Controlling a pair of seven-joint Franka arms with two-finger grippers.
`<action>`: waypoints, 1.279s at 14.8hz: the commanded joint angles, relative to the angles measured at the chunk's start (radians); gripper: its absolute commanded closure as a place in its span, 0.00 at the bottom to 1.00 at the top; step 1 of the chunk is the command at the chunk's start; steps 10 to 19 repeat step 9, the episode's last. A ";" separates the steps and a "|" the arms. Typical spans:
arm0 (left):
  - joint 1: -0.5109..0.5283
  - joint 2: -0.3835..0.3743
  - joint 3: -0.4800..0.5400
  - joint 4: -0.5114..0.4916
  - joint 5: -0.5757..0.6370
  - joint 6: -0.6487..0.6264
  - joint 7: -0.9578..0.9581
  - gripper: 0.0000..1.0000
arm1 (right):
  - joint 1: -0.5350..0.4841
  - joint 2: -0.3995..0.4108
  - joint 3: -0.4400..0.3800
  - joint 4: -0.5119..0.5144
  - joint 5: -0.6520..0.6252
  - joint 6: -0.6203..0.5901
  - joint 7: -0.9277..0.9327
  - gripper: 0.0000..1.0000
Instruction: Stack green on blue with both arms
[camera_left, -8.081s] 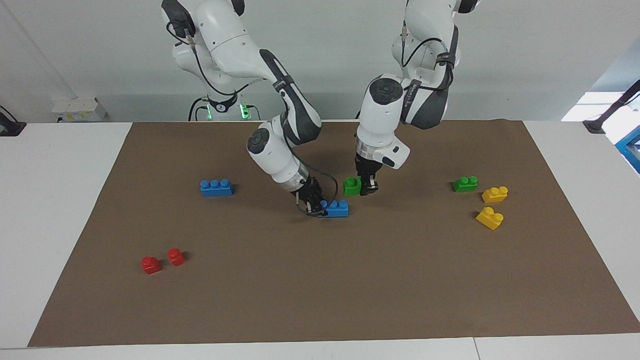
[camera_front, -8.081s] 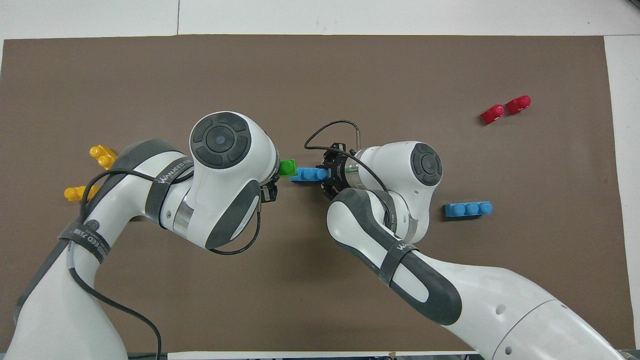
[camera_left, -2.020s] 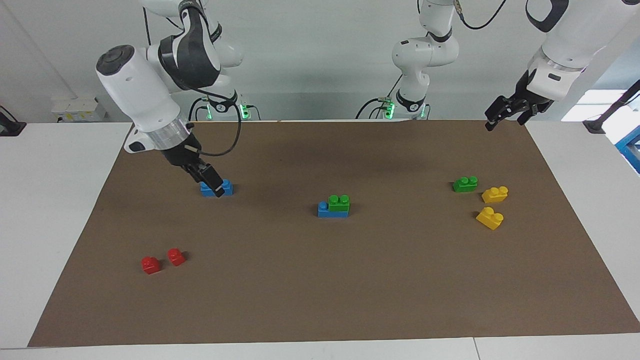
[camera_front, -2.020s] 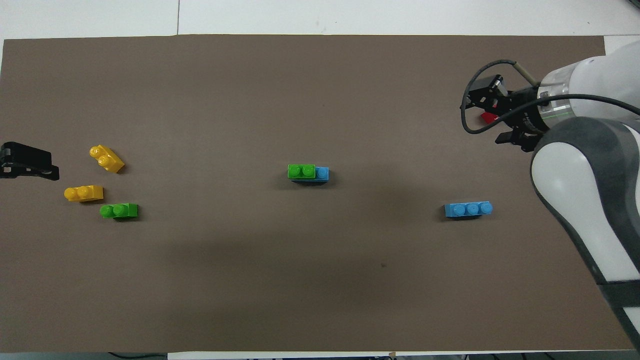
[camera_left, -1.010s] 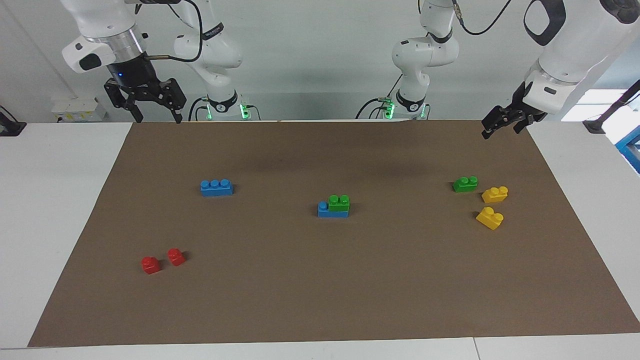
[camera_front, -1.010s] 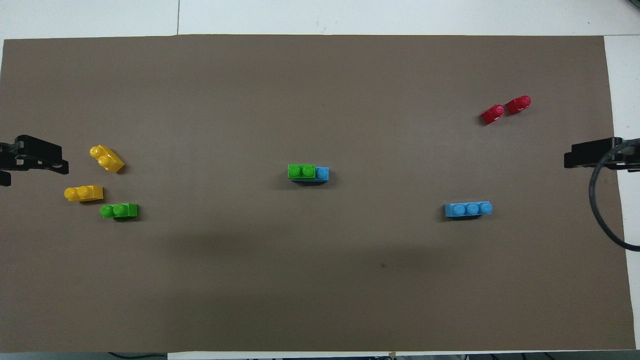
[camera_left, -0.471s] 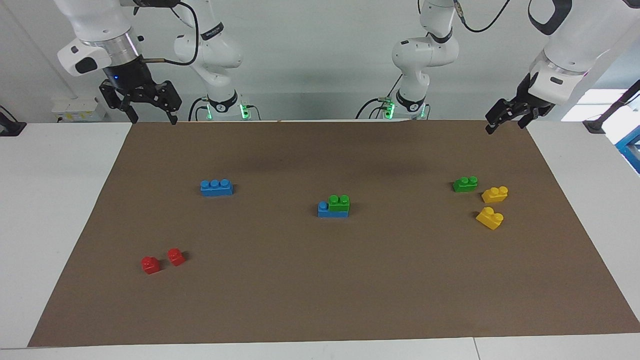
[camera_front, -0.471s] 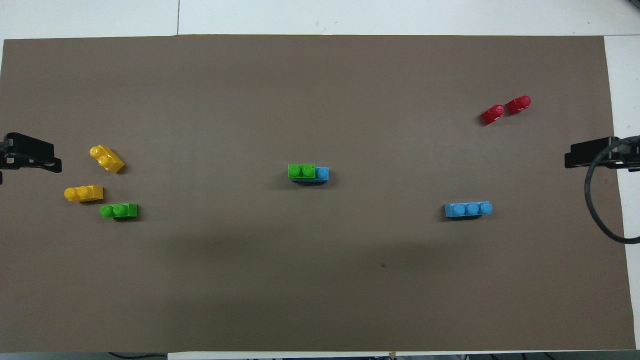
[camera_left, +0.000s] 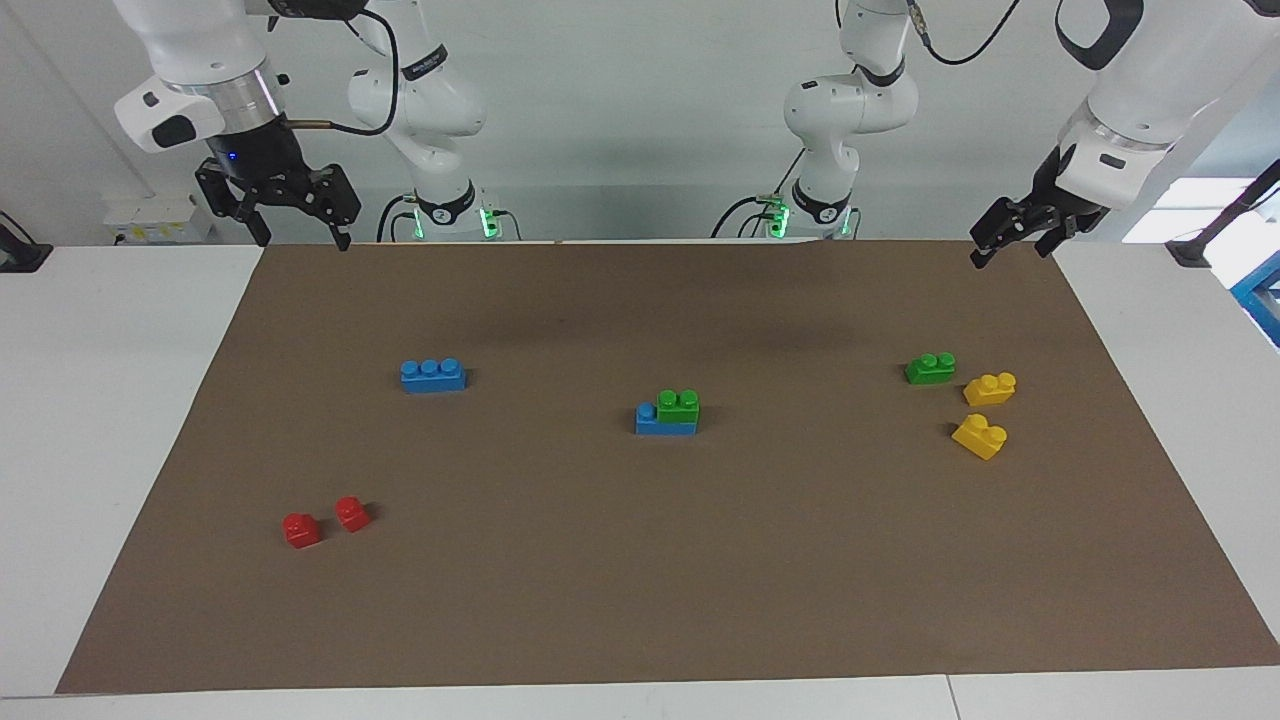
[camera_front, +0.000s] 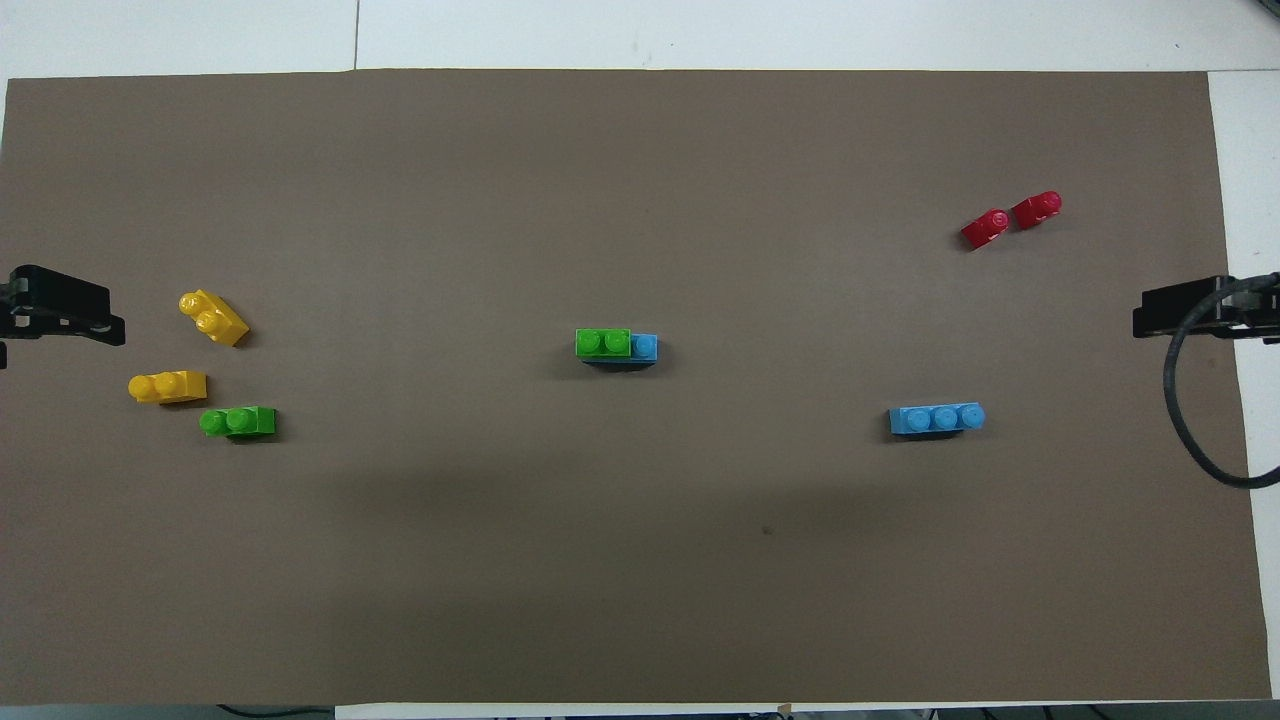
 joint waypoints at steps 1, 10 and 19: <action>0.013 0.001 -0.004 0.018 -0.017 -0.022 0.015 0.00 | -0.001 -0.015 0.004 -0.022 -0.020 -0.003 -0.015 0.00; 0.007 0.001 -0.004 0.016 -0.015 -0.022 0.015 0.00 | -0.001 -0.018 0.006 -0.024 -0.005 -0.044 -0.008 0.00; 0.007 0.001 -0.004 0.016 -0.015 -0.022 0.015 0.00 | -0.001 -0.018 0.006 -0.024 -0.005 -0.044 -0.008 0.00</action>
